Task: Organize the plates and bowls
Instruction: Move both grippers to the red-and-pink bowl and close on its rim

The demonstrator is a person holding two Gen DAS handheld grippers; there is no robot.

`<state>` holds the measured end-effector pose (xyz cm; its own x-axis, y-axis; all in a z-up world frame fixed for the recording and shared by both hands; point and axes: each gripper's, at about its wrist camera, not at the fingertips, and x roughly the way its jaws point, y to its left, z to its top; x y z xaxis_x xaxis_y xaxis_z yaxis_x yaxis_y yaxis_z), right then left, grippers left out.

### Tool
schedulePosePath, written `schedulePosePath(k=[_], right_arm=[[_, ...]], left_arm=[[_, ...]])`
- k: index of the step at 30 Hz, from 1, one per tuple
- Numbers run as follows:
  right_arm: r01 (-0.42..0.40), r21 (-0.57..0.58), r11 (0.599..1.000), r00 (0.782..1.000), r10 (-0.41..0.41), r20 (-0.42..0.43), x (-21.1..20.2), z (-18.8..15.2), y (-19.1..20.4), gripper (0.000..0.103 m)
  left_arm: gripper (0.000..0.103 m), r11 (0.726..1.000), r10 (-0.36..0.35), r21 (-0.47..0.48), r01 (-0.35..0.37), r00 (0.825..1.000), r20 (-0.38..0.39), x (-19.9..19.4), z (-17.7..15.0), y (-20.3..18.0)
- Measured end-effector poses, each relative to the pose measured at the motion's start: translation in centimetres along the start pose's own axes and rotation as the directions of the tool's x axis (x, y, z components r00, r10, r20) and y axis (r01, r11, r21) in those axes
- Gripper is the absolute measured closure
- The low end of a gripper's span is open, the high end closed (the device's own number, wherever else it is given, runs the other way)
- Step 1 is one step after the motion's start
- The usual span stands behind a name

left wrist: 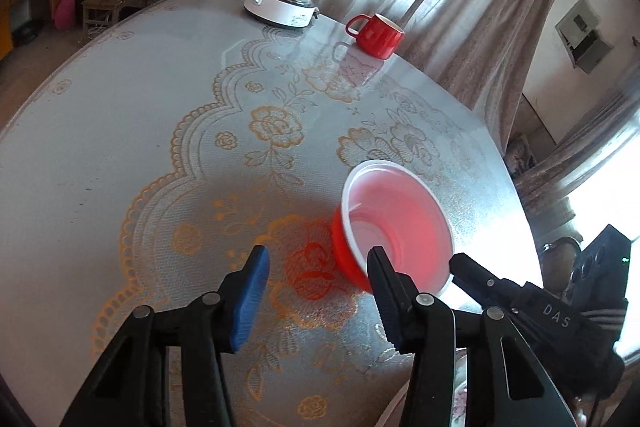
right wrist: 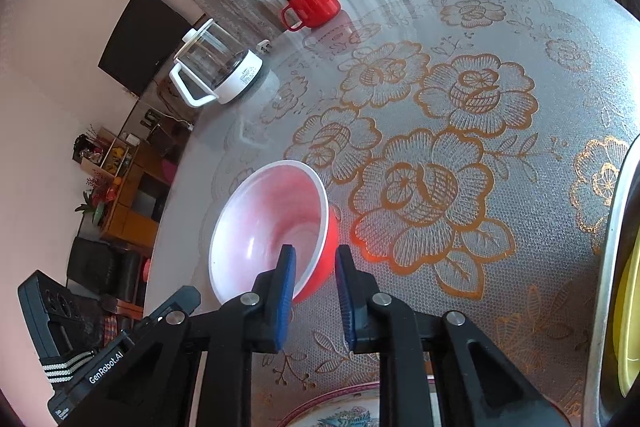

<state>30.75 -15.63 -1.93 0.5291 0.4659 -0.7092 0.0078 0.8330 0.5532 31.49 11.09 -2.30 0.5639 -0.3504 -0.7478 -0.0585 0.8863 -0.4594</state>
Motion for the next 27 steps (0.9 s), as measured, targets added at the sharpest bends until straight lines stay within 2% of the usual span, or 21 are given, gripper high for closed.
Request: schedulePosePath(k=[5,8,9,11,17,27], right_arm=[[-0.001,0.004,1.000,1.000,0.001,-0.001,0.4,0.2,0.1,0.084],[0.009,-0.008,1.000,1.000,-0.009,-0.008,0.8,0.3,0.3,0.087],[0.011,-0.017,1.000,1.000,-0.011,-0.012,1.0,0.3,0.4,0.091],[0.019,-0.031,0.999,1.000,-0.019,-0.012,1.0,0.0,0.6,0.092],[-0.003,-0.039,0.999,1.000,0.003,-0.010,0.6,-0.5,0.8,0.093],[-0.050,-0.050,0.997,0.996,0.047,-0.073,0.5,-2.7,1.9,0.091]], left_arm=[[0.055,1.000,-0.002,-0.004,0.002,1.000,-0.014,1.9,1.2,-1.0],[0.078,1.000,-0.003,0.011,0.004,0.998,-0.057,3.1,1.1,-1.2],[0.082,1.000,-0.005,0.014,0.006,0.998,-0.068,3.4,1.0,-1.2],[0.086,0.999,-0.009,0.030,0.011,0.998,-0.069,3.0,0.3,-1.3],[0.086,1.000,-0.013,0.021,0.014,0.998,-0.063,1.0,-1.0,-0.7],[0.086,1.000,0.000,-0.004,-0.001,0.997,-0.075,-2.1,-3.9,1.4]])
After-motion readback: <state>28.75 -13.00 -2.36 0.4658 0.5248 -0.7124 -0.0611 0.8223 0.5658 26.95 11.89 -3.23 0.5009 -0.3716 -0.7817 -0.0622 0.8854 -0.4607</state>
